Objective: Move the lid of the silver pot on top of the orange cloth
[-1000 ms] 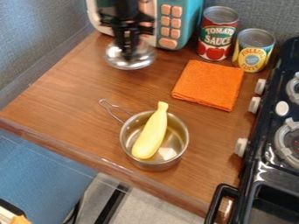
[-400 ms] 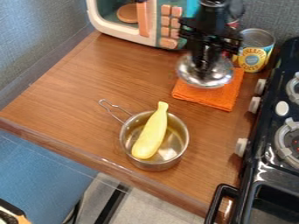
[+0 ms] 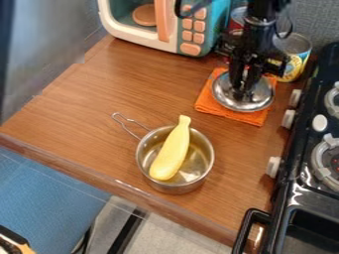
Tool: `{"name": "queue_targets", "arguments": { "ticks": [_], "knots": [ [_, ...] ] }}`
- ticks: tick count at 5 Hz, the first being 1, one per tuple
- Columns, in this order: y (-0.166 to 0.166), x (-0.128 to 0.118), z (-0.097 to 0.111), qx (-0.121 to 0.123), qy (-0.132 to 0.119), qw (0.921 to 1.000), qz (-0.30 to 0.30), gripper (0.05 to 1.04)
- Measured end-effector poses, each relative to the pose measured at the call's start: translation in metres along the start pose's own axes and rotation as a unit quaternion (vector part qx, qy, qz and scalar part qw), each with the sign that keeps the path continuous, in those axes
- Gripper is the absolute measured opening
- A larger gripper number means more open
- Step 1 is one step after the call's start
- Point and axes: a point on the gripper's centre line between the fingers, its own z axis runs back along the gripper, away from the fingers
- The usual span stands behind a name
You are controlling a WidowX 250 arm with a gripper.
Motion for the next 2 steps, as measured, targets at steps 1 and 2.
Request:
{"name": "queue_targets", "arguments": {
  "ticks": [1, 2],
  "knots": [
    [0.003, -0.0008, -0.0073, 0.007, 0.007, 0.9999, 0.003, 0.288],
    [0.0064, -0.0027, -0.0108, 0.006, 0.015, 0.9998, 0.009, 0.349]
  ]
}}
